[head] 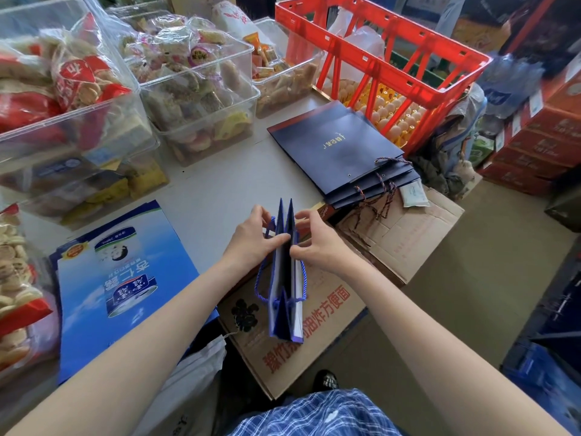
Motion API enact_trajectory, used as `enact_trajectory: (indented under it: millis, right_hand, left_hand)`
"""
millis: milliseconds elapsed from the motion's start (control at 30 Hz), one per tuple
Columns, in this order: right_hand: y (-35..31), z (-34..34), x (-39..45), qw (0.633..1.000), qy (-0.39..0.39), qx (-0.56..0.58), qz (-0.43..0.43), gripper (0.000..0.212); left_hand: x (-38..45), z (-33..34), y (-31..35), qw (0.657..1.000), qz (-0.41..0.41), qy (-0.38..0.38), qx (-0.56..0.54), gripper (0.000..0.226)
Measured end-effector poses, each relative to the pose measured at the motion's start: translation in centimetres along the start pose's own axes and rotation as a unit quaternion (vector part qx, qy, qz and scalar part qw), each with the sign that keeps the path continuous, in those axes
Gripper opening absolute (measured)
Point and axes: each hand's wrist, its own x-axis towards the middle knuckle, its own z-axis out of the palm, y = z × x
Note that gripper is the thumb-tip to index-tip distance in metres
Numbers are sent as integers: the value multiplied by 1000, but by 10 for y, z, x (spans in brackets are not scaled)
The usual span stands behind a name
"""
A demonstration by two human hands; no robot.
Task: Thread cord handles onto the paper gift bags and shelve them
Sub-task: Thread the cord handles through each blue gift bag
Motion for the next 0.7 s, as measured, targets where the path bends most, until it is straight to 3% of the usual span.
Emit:
enact_trajectory:
  millis: [100, 167, 333, 467, 567, 700]
  right_hand:
    - [2, 1, -3, 998, 40, -39, -25, 49]
    - [7, -1, -4, 991, 53, -117, -38, 49]
    - [15, -7, -3, 962, 77, -262, -16, 47]
    - [10, -9, 2, 907, 105, -408, -22, 30]
    - [8, -12, 5, 885, 100, -453, -30, 19]
    - [14, -16, 11, 901, 46, -430, -31, 22]
  left_hand:
    - [1, 0, -3, 994, 38, 64, 86, 21]
    - [4, -1, -5, 984, 66, 67, 149, 20]
    - [2, -1, -13, 964, 129, 72, 220, 34]
    - [-1, -1, -22, 942, 229, 73, 235, 55]
    - [1, -3, -30, 913, 281, 94, 281, 74]
    - [6, -7, -34, 854, 378, 102, 342, 81]
